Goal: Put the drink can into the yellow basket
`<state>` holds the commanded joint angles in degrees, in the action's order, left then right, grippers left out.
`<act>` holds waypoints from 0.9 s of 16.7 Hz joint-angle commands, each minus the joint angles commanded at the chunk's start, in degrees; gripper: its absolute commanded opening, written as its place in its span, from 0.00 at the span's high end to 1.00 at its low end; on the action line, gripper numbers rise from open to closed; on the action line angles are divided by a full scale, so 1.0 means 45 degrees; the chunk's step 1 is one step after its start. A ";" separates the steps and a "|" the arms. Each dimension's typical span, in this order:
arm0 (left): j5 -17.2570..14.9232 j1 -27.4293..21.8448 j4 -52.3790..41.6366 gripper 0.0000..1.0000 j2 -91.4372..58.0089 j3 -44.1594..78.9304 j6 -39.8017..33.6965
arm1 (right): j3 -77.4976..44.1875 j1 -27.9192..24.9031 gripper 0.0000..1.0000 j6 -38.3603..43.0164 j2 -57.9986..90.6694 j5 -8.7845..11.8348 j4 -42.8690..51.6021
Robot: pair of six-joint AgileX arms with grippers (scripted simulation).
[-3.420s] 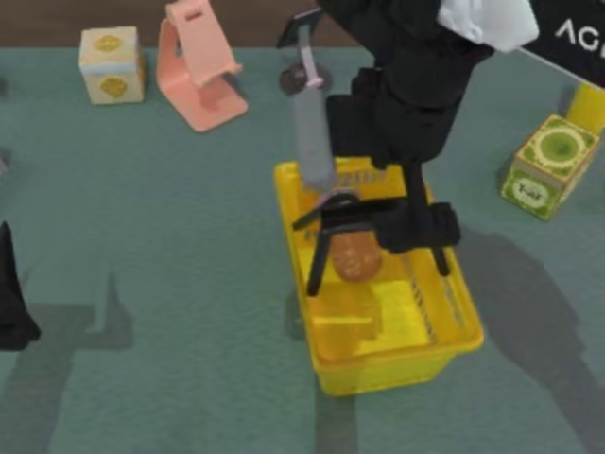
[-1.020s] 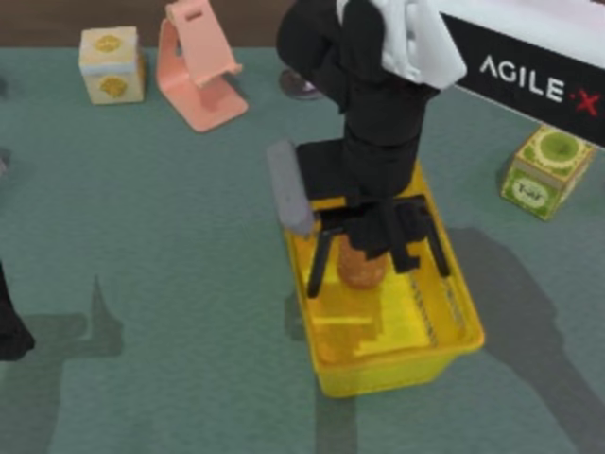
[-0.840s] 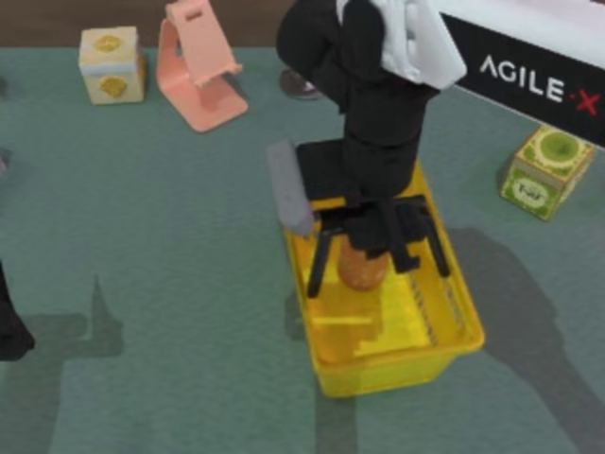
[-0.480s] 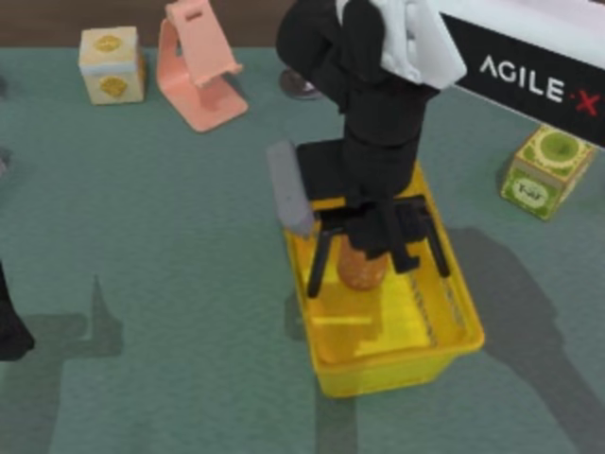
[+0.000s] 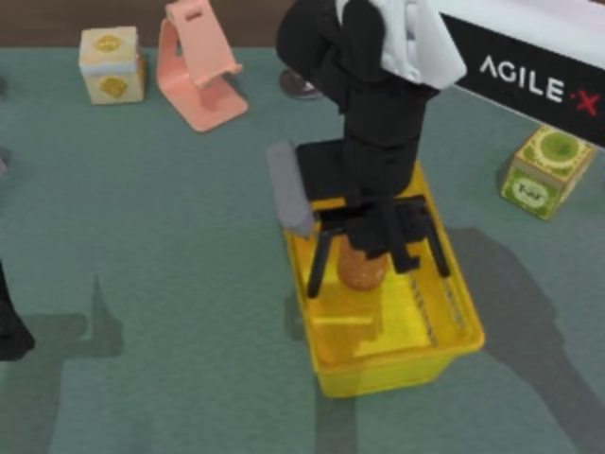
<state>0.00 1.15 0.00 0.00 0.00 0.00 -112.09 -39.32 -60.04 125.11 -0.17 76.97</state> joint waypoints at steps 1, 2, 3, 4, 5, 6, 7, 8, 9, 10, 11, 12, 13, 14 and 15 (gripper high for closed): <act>0.0000 0.0000 0.0000 0.00 0.0000 0.0000 0.0000 | 0.0000 0.0000 1.00 0.0000 0.0000 0.0000 0.0000; 0.0000 0.0000 0.0000 0.00 0.0000 0.0000 0.0000 | 0.0000 0.0000 1.00 0.0000 0.0000 0.0000 0.0000; 0.0000 0.0000 0.0000 0.00 0.0000 0.0000 0.0000 | 0.0000 0.0000 1.00 0.0000 0.0000 0.0000 0.0000; 0.0000 0.0000 0.0000 0.00 0.0000 0.0000 0.0000 | 0.0000 0.0000 1.00 0.0000 0.0000 0.0000 0.0000; 0.0000 0.0000 0.0000 0.00 0.0000 0.0000 0.0000 | 0.0000 0.0000 1.00 0.0000 0.0000 0.0000 0.0000; 0.0000 0.0000 0.0000 0.00 0.0000 0.0000 0.0000 | -0.0005 0.0019 1.00 0.0010 0.0004 -0.0004 0.0000; 0.0000 0.0000 0.0000 0.00 0.0000 0.0000 0.0000 | -0.0052 0.0020 1.00 -0.0010 -0.0001 -0.0002 0.0047; 0.0000 0.0000 0.0000 0.00 0.0000 0.0000 0.0000 | -0.0218 0.0048 1.00 -0.0059 -0.0028 0.0001 0.0226; 0.0000 0.0000 0.0000 0.00 0.0000 0.0000 0.0000 | -0.0470 0.0108 1.00 -0.0112 -0.0089 0.0004 0.0528; 0.0000 0.0000 0.0000 0.00 0.0000 0.0000 0.0000 | -0.0765 0.0170 1.00 -0.0188 -0.0172 0.0005 0.0920; 0.0000 0.0000 0.0000 0.00 0.0000 0.0000 0.0000 | -0.1075 0.0219 1.00 -0.0286 -0.0256 0.0004 0.1360; 0.0000 0.0000 0.0000 0.00 0.0000 0.0000 0.0000 | -0.1368 0.0267 1.00 -0.0378 -0.0333 0.0003 0.1766; 0.0000 0.0000 0.0000 0.00 0.0000 0.0000 0.0000 | -0.1604 0.0320 1.00 -0.0443 -0.0406 0.0002 0.2060; 0.0000 0.0000 0.0000 0.00 0.0000 0.0000 0.0000 | -0.1746 0.0362 1.00 -0.0473 -0.0462 0.0001 0.2218; 0.0000 0.0000 0.0000 0.00 0.0000 0.0000 0.0000 | -0.1774 0.0372 1.00 -0.0478 -0.0476 0.0000 0.2248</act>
